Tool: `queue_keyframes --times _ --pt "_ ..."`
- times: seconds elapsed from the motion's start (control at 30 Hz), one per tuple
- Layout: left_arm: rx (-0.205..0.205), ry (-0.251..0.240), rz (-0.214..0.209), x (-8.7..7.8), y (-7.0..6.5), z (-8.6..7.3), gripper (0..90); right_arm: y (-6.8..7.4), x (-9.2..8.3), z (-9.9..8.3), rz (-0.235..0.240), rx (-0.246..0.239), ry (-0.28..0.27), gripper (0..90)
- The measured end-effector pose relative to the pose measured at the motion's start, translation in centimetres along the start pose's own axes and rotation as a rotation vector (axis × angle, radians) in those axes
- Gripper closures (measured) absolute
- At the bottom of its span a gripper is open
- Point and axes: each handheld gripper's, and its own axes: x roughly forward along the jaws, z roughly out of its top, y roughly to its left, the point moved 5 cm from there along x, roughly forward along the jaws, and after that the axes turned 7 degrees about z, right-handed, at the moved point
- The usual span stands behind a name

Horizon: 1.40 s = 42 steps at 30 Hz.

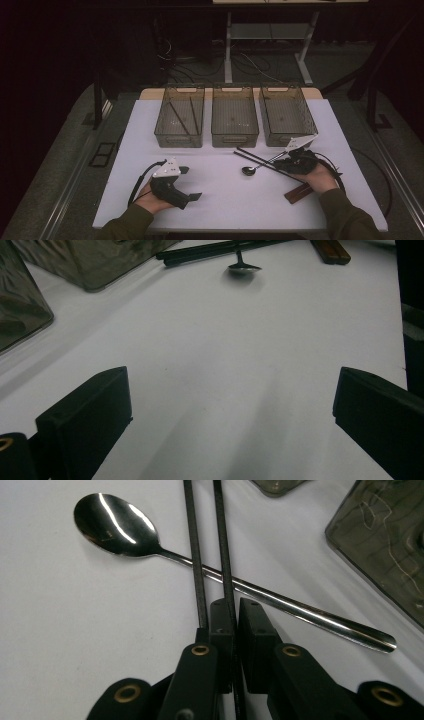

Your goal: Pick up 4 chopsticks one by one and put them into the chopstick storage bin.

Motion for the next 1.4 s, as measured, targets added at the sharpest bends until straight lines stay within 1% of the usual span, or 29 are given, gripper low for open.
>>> queue_keyframes --times 0.13,0.23,0.27,0.47,0.6,0.73,0.83,0.87,1.33,1.4 --pt "0.000 0.001 -0.001 0.0 0.0 0.0 1.4 0.2 -0.1 0.0 0.024 -0.020 0.000 85.4" --pt "0.000 0.001 0.000 0.0 0.0 0.0 1.5 0.2 -0.4 0.2 0.030 -0.026 -0.015 85.4" --pt "-0.002 0.000 0.000 0.0 0.0 0.0 1.5 0.3 -0.5 0.2 0.038 -0.020 -0.020 85.4" --pt "0.003 0.002 -0.002 0.0 0.0 0.0 1.5 0.3 -1.2 0.3 0.047 -0.009 -0.033 85.5" --pt "0.002 0.000 -0.001 0.0 0.0 0.0 1.5 0.6 -1.7 0.3 0.054 -0.004 -0.045 85.5" --pt "0.001 0.000 -0.002 0.0 0.0 0.0 1.5 0.8 -2.2 0.4 0.056 -0.009 -0.061 85.5" --pt "0.005 0.001 -0.003 -0.1 0.0 0.0 1.5 1.1 -2.6 0.5 0.060 -0.002 -0.074 85.5" --pt "0.007 0.001 -0.003 -0.1 0.0 0.0 1.5 1.1 -2.7 0.6 0.059 -0.007 -0.079 85.5" --pt "0.005 0.002 -0.006 -0.1 -0.1 0.0 1.5 1.8 -4.7 0.9 0.069 -0.003 -0.140 85.5" --pt "0.005 0.000 -0.008 -0.1 -0.2 0.1 1.5 2.0 -4.9 1.0 0.076 -0.014 -0.145 85.4"
